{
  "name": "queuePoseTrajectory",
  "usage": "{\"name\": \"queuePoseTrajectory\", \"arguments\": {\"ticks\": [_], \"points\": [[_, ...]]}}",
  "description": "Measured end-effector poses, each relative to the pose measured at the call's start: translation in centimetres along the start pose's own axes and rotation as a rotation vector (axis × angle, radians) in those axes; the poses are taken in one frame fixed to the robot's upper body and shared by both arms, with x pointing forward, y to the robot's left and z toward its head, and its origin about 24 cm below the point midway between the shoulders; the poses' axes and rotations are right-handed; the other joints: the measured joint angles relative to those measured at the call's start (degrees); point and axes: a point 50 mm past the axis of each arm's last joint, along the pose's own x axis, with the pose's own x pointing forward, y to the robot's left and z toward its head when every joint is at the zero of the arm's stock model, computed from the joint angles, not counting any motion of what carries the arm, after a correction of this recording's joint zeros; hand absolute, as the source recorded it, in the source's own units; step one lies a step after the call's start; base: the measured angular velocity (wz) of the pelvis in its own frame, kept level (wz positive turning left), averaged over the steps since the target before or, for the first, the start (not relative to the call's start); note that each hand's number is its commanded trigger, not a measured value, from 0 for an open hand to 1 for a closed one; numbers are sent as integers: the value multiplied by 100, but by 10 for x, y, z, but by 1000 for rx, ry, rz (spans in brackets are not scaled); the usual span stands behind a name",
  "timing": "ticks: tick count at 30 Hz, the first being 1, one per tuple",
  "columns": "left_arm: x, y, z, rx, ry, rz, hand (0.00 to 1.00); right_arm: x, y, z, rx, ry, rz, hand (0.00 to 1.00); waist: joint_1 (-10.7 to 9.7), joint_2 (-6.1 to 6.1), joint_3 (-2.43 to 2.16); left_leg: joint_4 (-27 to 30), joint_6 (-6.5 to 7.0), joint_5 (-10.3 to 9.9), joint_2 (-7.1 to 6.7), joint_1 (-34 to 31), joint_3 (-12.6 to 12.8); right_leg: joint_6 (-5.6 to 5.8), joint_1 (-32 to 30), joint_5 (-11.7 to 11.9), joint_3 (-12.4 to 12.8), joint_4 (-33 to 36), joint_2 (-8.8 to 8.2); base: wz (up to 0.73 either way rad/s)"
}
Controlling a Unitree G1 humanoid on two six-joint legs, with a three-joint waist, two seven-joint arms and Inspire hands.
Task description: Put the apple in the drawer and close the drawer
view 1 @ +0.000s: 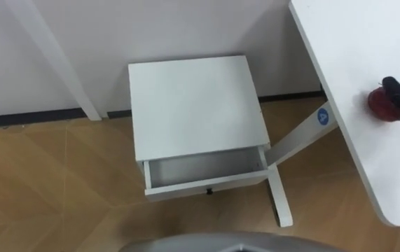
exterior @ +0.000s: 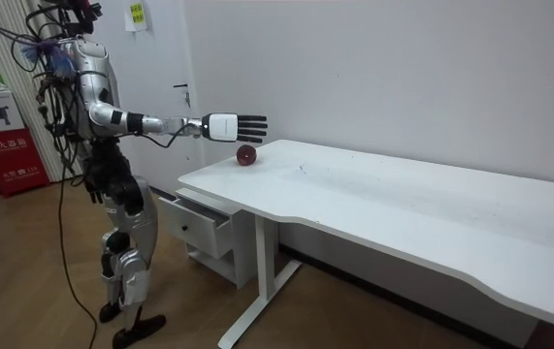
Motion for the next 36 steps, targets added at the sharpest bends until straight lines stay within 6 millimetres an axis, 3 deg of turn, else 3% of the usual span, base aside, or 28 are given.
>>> {"name": "queuePoseTrajectory", "arguments": {"ticks": [4,10,11,13,14,15,16,18,20,21,23,26,31,36], "points": [[0,0,2,2,-4,1,0,4,4,4,-3,-15,21,0,5,38,11,0,0,0,2,-5,-2,0,6,0,-14,1,0,4],[1,0,3,35,-11,1,0,6,12,0,-59,-3,82,0,13,79,-13,-2,0,1,3,5,-128,0,-3,0,-120,67,0,2],[1,0,4,41,-13,1,0,6,11,0,-63,-1,81,0,13,112,-27,-8,-2,4,20,28,-267,0,-70,0,-178,223,7,-9],[1,1,5,55,-17,5,0,7,10,-1,-80,4,83,0,138,196,-1,-79,-2,25,129,146,-868,-50,-382,-86,-164,580,110,-42],[2,7,5,37,-16,27,0,10,17,2,-97,-5,111,0,219,177,-8,-66,-11,20,172,110,-1123,-219,-685,166,-27,37,219,-39],[1,10,-2,33,16,35,0,10,17,2,-117,-7,118,0,86,146,-65,-29,-170,61,268,15,-1096,-312,-623,595,-216,-32,271,-20],[1,12,-3,37,18,36,0,10,17,2,-121,-6,116,0,18,109,-61,-42,-261,104,276,5,-955,-333,-584,617,-320,-46,252,26],[2,10,1,43,15,20,0,15,13,5,-142,-13,102,0,-39,9,-22,-87,-289,112,336,-6,-193,-335,-467,619,-231,-118,245,23],[3,11,8,41,-5,14,0,18,11,3,-145,1,92,0,-91,39,-30,-125,-255,149,358,-27,52,-327,-462,615,-111,-104,244,46],[4,14,9,45,-6,23,0,20,12,0,-126,22,97,0,-99,-42,-20,-132,-214,177,333,10,59,-311,-456,605,-140,-95,228,34],[4,18,5,50,12,33,0,22,13,-2,-103,37,110,0,40,-91,-36,-106,-209,179,309,4,48,-303,-454,605,-189,-109,218,-2],[2,19,-3,55,34,30,0,25,13,2,-101,25,121,0,32,-92,-42,-79,-202,180,287,-31,32,-291,-432,606,-364,-91,167,13],[1,19,-8,58,46,19,0,29,14,-1,-95,47,140,0,8,2,-27,-28,-155,182,298,-113,-4,-284,-427,594,-452,-85,159,3],[0,16,-12,58,56,-15,0,31,9,1,-115,44,142,0,-23,131,-68,15,-169,202,297,-108,2,-312,-435,537,-462,-22,150,0]]}}
